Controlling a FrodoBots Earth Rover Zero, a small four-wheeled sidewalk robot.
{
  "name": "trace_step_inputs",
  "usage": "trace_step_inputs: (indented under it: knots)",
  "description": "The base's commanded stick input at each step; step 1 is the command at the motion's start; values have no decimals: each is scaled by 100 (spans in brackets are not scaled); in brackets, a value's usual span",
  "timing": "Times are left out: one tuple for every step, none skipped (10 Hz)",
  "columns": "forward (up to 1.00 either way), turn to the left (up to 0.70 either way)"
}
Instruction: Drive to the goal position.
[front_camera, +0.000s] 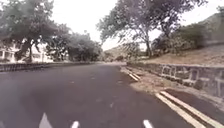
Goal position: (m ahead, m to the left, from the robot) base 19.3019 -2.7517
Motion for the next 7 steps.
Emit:
trace_step_inputs:
  knots:
    - [50, 0]
    - [50, 0]
    - [50, 0]
    - [50, 0]
    - [50, 0]
    - [50, 0]
    - [50, 0]
